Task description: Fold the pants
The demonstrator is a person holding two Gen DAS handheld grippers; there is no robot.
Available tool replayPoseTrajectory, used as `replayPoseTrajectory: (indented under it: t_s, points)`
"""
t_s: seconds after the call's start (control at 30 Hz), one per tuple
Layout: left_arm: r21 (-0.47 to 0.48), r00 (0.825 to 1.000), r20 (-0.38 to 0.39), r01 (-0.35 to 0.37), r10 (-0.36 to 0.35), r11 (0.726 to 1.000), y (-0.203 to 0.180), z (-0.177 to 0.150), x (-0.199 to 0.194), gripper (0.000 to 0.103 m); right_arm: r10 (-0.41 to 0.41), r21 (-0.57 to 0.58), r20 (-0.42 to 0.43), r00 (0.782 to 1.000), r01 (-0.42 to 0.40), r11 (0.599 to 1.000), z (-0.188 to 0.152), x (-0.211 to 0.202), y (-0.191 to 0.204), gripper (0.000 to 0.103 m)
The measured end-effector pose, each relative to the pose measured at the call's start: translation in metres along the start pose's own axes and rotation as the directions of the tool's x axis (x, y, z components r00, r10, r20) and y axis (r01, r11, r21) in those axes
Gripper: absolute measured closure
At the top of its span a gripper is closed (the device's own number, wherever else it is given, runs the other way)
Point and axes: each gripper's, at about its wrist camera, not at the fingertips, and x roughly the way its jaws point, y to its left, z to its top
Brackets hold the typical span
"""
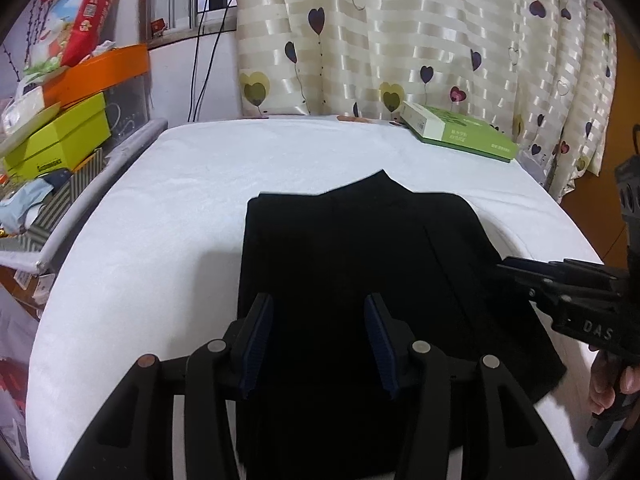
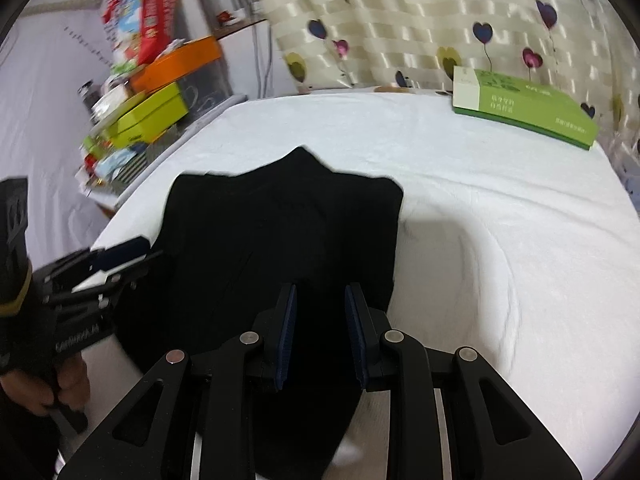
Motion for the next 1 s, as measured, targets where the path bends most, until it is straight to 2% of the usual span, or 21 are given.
replayPoseTrajectory:
  t_s: [0.23,0.33,0.4,0.47,0.6,0.77,0.9,1.0]
  points:
    - [0.025,0.999,0.04,-0.033,0.032,0.999,-0.012,-0.03,-0.034,0.052,-0.045,-0.104,0.022,0.999,0.047,0.994,-0.04,-0.031,0.028,0.077]
    - [0.021,0.997,0.073,-0.011,0.009,1.0,-0.019,-0.035,-0.052,0.052,-0.012,-0.098,0.035,0.999,0.016,0.995,-0.045,-0.041,0.032,0.077]
    - [0.043,0.996,0.088,-0.028,0.024,0.999,-0.025,-0.037,-0.055,0.052,-0.002,-0.106,0.021,1.0,0.004,0.994,-0.048,-0.036,0.034,0.067]
    - [0.055,0.996,0.069,-0.055,0.051,0.997,-0.027,-0.038,-0.047,0.052,-0.01,-0.115,0.001,1.0,0.01,0.993,-0.05,-0.028,0.035,0.066]
    - [0.005,0.999,0.036,-0.011,0.01,1.0,-0.016,-0.042,-0.042,0.052,-0.012,-0.11,0.012,1.0,0.013,0.994,-0.052,-0.036,0.037,0.066]
    - [-0.005,0.999,0.043,-0.02,0.02,1.0,-0.013,-0.05,-0.057,0.052,0.003,-0.091,0.035,0.999,0.001,0.996,-0.06,-0.05,0.035,0.063]
    - [-0.032,0.999,0.04,-0.001,0.002,0.999,-0.006,-0.056,-0.069,0.052,0.061,-0.044,0.036,0.997,-0.06,0.997,-0.064,-0.057,0.027,0.059]
    - [-0.034,0.998,0.057,0.022,-0.02,0.999,0.001,-0.047,-0.073,0.052,0.092,0.006,0.036,0.995,-0.092,0.996,-0.056,-0.054,0.014,0.058]
